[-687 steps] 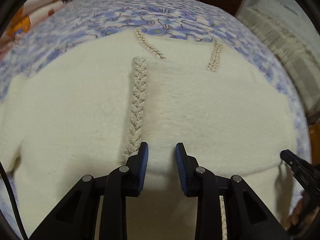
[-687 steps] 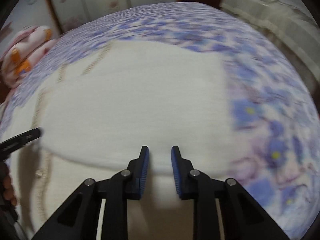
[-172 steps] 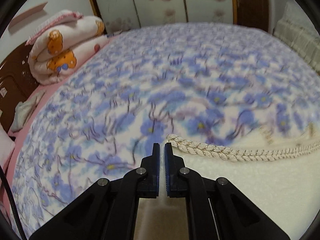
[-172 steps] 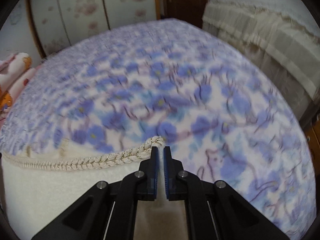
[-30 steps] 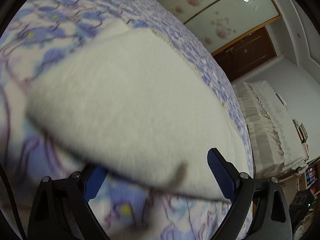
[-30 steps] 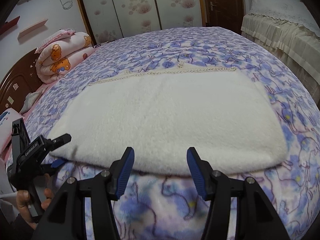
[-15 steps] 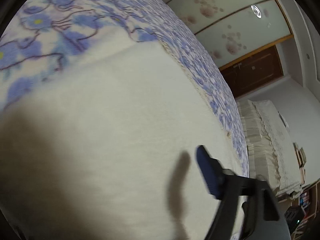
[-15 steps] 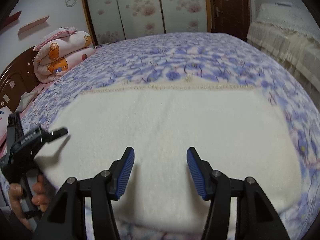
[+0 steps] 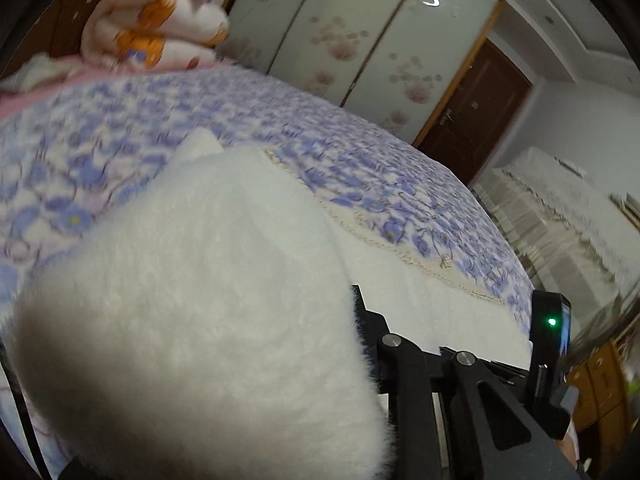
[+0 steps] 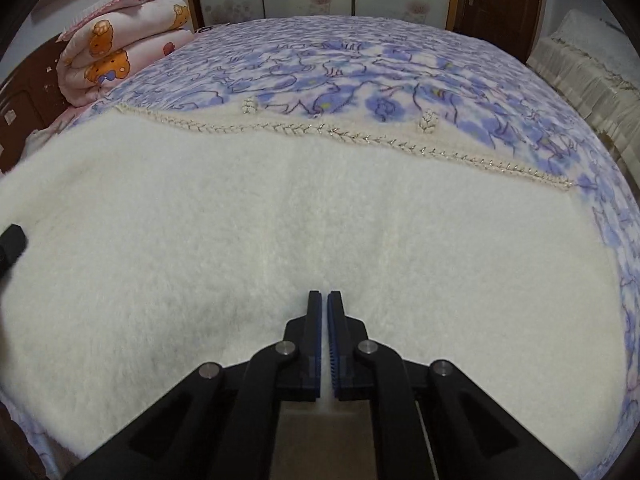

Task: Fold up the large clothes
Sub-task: 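Fold the held end over the cardigan and open the left gripper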

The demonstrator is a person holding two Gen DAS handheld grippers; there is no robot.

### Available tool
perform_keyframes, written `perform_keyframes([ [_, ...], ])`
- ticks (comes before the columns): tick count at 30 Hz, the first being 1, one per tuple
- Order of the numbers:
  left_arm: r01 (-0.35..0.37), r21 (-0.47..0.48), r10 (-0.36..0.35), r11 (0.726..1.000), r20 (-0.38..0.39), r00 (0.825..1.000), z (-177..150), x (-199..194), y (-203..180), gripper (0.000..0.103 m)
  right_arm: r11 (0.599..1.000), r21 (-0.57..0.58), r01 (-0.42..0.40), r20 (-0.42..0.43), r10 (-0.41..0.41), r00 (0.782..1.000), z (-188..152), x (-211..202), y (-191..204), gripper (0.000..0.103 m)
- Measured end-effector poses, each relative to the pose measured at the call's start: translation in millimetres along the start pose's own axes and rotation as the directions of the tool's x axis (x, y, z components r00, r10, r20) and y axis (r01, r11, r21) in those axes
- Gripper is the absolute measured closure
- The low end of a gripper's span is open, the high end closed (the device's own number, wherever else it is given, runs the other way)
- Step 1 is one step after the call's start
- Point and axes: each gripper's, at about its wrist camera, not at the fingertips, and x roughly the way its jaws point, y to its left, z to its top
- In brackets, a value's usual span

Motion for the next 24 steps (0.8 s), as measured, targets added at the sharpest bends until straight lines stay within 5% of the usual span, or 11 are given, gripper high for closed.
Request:
perform_keyframes([
  [9, -0.038, 0.174, 0.037, 0.984, 0.013, 0.999, 16.2, -13.2, -70.1, 0.083, 0.987, 0.063, -0.149, -0.030, 0.152, 0.988, 0.4, 0.8, -23.8, 0.098],
  [16, -0.081, 0.372, 0.080, 0.925, 0.018, 0.997, 17.5, -17.5, -146.1, 0.083, 0.954, 0.199, -0.224, -0.083, 0.245, 0.966, -13.5, -37.4, -71.5, 0.098],
  [24, 0.025, 0.536, 0.008, 0.844, -0.059, 0.998, -34.7, 15.7, -261.8, 0.083, 0.944, 0.327, -0.036, 0.049, 0.020, 0.999, -68.8, -123.4, -191.3, 0.098],
])
